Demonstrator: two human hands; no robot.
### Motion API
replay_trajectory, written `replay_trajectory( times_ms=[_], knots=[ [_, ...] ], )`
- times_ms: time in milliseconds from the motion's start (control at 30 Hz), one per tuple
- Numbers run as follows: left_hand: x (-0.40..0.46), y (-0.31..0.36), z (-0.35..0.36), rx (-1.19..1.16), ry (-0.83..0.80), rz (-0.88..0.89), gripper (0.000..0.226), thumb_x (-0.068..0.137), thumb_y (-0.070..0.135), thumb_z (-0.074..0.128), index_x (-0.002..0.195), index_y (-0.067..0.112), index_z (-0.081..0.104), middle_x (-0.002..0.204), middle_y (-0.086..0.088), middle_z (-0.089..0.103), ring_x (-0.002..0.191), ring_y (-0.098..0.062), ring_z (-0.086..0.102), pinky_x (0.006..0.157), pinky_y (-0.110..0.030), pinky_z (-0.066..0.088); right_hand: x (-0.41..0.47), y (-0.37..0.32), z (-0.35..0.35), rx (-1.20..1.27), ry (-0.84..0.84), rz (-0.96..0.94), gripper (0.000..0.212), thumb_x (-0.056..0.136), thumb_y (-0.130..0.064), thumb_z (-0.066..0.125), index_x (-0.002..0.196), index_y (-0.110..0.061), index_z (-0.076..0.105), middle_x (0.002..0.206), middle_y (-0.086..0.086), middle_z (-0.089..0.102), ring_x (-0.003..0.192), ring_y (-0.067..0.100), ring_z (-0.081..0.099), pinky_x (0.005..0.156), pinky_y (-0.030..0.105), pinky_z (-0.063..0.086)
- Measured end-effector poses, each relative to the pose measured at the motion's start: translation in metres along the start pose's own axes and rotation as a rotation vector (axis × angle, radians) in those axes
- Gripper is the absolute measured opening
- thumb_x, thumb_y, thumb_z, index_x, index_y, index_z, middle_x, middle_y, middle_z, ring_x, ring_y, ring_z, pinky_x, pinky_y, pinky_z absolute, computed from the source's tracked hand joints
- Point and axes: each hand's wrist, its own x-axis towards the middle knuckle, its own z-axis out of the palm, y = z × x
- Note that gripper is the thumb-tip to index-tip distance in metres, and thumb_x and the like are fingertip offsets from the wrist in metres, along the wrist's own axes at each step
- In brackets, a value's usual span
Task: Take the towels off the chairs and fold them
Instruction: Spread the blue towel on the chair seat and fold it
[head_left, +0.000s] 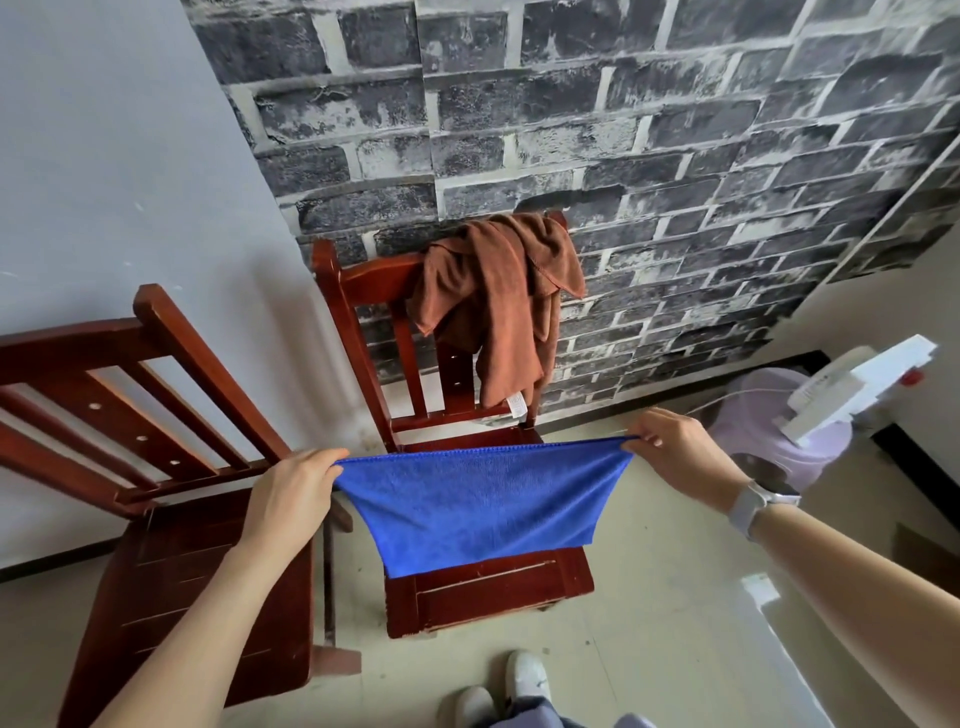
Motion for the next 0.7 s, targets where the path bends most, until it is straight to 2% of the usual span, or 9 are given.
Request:
replay_trajectory(
  times_ms=[133, 233, 267, 333, 400, 567, 700],
  knots=[
    [-0.008, -0.002, 0.009, 0.021, -0.016, 0.075, 0.021, 0.073, -0.004, 0.070, 0.091, 0.007, 0.072, 0.079, -0.010, 0.072, 0.075, -0.031, 0.068, 0.058, -0.036, 0.054, -0.011, 0.007, 0.008, -0.045, 0.065, -0.063, 0.006, 0.083, -0.002, 0.060, 0.086, 0.001, 0.065, 0.081, 0.013, 0.066, 0.074, 0.031, 0.061, 0.070, 0.032, 0.045],
    [-0.018, 0.007, 0.008, 0.027, 0.021, 0.030, 0.013, 0.074, -0.001, 0.071, 0.083, 0.010, 0.070, 0.073, -0.004, 0.069, 0.076, -0.029, 0.065, 0.049, -0.031, 0.051, -0.020, 0.010, 0.015, -0.098, 0.113, -0.110, 0.016, 0.086, -0.001, 0.053, 0.095, -0.002, 0.067, 0.089, 0.013, 0.069, 0.077, 0.030, 0.065, 0.071, 0.029, 0.049],
    [-0.022, 0.007, 0.011, 0.010, 0.032, 0.017, 0.012, 0.075, -0.001, 0.069, 0.082, 0.009, 0.069, 0.074, -0.005, 0.068, 0.079, -0.029, 0.064, 0.051, -0.033, 0.051, -0.024, 0.012, 0.018, -0.107, 0.128, -0.103, 0.017, 0.086, 0.001, 0.054, 0.095, -0.002, 0.067, 0.088, 0.012, 0.069, 0.076, 0.030, 0.065, 0.071, 0.027, 0.048],
    [-0.032, 0.005, 0.023, -0.077, 0.028, -0.011, 0.012, 0.081, -0.002, 0.061, 0.089, 0.004, 0.066, 0.085, -0.010, 0.066, 0.088, -0.029, 0.061, 0.065, -0.036, 0.052, -0.034, 0.015, 0.028, -0.105, 0.149, -0.044, 0.014, 0.084, 0.003, 0.057, 0.092, -0.003, 0.067, 0.085, 0.011, 0.068, 0.073, 0.030, 0.064, 0.068, 0.026, 0.044],
    [-0.047, 0.004, 0.035, -0.210, -0.020, -0.068, 0.014, 0.087, -0.001, 0.052, 0.098, 0.002, 0.062, 0.095, -0.010, 0.062, 0.092, -0.025, 0.058, 0.076, -0.033, 0.046, -0.047, 0.019, 0.039, -0.052, 0.137, 0.047, 0.011, 0.086, 0.001, 0.055, 0.091, -0.002, 0.064, 0.084, 0.011, 0.066, 0.073, 0.032, 0.061, 0.067, 0.031, 0.045],
    [-0.088, 0.014, 0.056, -0.383, -0.060, -0.214, 0.018, 0.092, 0.000, 0.044, 0.100, 0.001, 0.060, 0.085, -0.006, 0.061, 0.075, -0.025, 0.056, 0.069, -0.026, 0.035, -0.082, 0.029, 0.061, 0.064, 0.009, 0.214, 0.015, 0.093, -0.002, 0.040, 0.095, -0.006, 0.054, 0.075, 0.011, 0.058, 0.061, 0.035, 0.049, 0.060, 0.041, 0.043],
    [-0.106, 0.018, 0.067, -0.420, -0.049, -0.299, 0.020, 0.092, 0.000, 0.042, 0.099, -0.001, 0.061, 0.087, -0.009, 0.063, 0.080, -0.027, 0.058, 0.068, -0.021, 0.033, -0.097, 0.034, 0.069, 0.057, -0.024, 0.247, 0.019, 0.094, -0.005, 0.033, 0.101, -0.013, 0.050, 0.078, 0.011, 0.058, 0.064, 0.034, 0.050, 0.057, 0.035, 0.039]
  ],
)
